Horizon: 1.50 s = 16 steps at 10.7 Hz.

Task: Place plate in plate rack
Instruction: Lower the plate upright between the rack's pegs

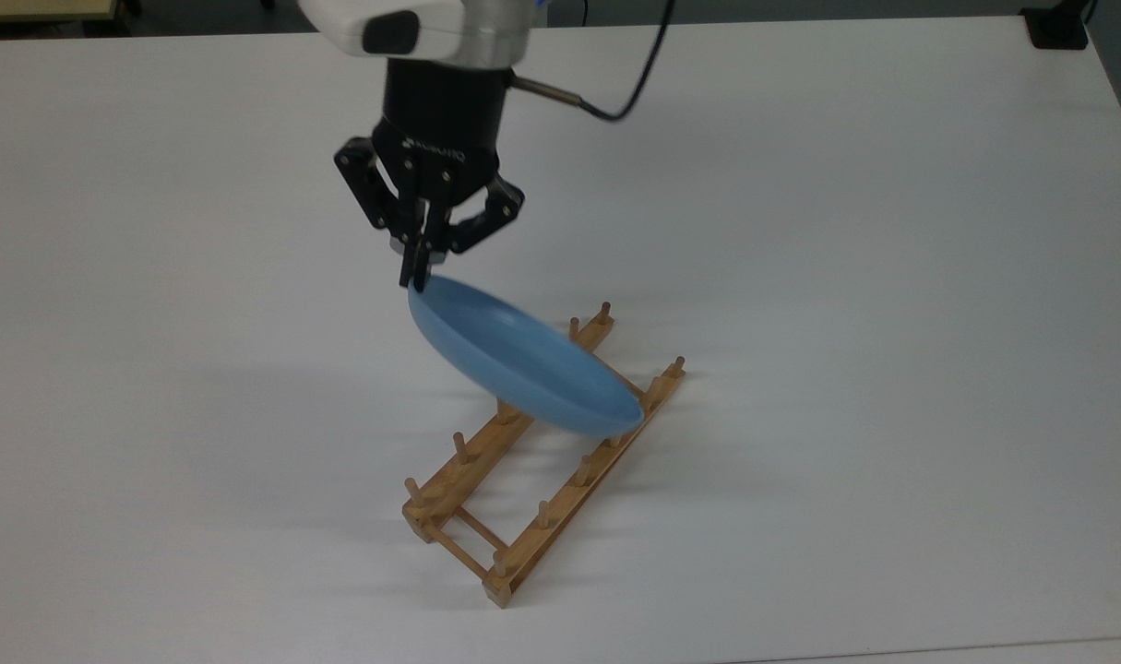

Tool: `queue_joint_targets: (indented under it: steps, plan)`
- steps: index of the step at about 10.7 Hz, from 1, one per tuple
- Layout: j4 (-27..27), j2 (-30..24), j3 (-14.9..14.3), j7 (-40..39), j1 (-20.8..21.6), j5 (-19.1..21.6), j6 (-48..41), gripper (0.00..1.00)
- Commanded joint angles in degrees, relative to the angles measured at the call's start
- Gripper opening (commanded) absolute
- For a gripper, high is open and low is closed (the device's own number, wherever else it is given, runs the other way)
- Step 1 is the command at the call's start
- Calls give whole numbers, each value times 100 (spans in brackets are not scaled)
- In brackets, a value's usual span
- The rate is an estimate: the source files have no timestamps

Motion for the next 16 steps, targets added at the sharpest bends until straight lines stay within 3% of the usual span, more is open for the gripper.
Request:
queue_joint_targets:
  steps: [1, 4, 7, 12, 13, 14, 15, 16]
  plan:
    - [-318, 88, -40, 1048, 214, -894, 579, 0]
    - [-616, 133, -49, 1174, 425, -1327, 597, 0]
    - [-828, 168, -40, 1726, 548, -2029, 605, 0]
    - [-837, 221, -40, 1772, 548, -2145, 614, 0]
    - [-837, 229, -40, 1772, 548, -2163, 614, 5]
    - [-837, 230, -40, 1772, 548, -2154, 606, 23]
    - [-837, 230, -40, 1772, 548, -2154, 605, 54]
    - [-820, 230, -40, 1780, 548, -2154, 605, 69]
